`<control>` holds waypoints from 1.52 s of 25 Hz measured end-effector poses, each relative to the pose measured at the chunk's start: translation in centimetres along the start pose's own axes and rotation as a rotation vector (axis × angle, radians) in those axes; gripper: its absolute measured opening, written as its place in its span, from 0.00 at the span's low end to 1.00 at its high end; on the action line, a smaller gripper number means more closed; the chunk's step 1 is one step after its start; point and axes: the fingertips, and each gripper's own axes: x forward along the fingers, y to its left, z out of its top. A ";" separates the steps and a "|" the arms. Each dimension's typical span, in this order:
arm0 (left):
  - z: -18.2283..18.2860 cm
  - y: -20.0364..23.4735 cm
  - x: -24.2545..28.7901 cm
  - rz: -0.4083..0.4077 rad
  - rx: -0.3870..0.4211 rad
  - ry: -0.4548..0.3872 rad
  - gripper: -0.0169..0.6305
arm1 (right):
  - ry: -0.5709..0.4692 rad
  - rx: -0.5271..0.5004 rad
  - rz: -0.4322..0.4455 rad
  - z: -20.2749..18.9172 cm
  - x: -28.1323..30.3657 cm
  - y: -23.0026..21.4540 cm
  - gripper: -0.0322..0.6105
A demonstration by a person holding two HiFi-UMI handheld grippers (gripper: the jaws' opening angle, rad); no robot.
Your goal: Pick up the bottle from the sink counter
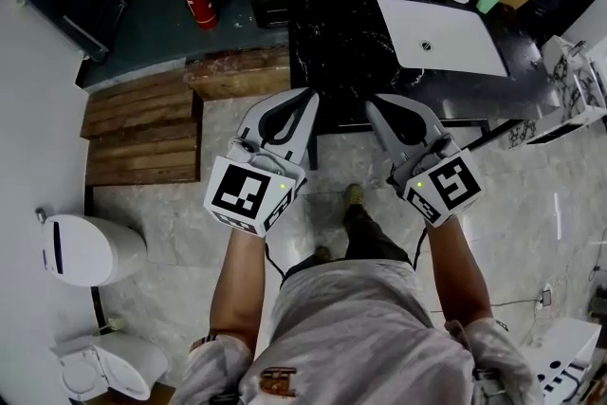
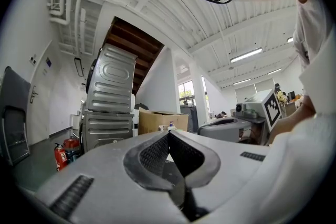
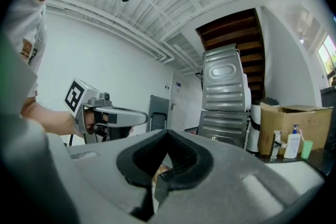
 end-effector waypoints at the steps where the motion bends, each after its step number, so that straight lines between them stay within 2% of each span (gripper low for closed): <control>1: -0.1 0.5 0.3 0.004 0.001 0.000 0.03 | -0.001 -0.002 -0.001 -0.1 0.4 -0.4 0.05; 10: -1.4 5.4 5.8 0.041 0.014 0.022 0.03 | -0.012 0.005 0.018 -1.6 5.4 -6.8 0.05; 25: -2.2 15.7 21.7 0.149 0.043 0.075 0.03 | -0.018 0.028 0.105 -3.3 15.3 -22.8 0.05; 33: -4.0 20.4 27.3 0.210 0.067 0.149 0.05 | 0.002 0.075 0.180 -5.4 19.6 -27.5 0.05; 38: -5.5 23.0 29.5 0.223 0.081 0.203 0.12 | 0.024 0.107 0.176 -7.0 21.8 -29.5 0.05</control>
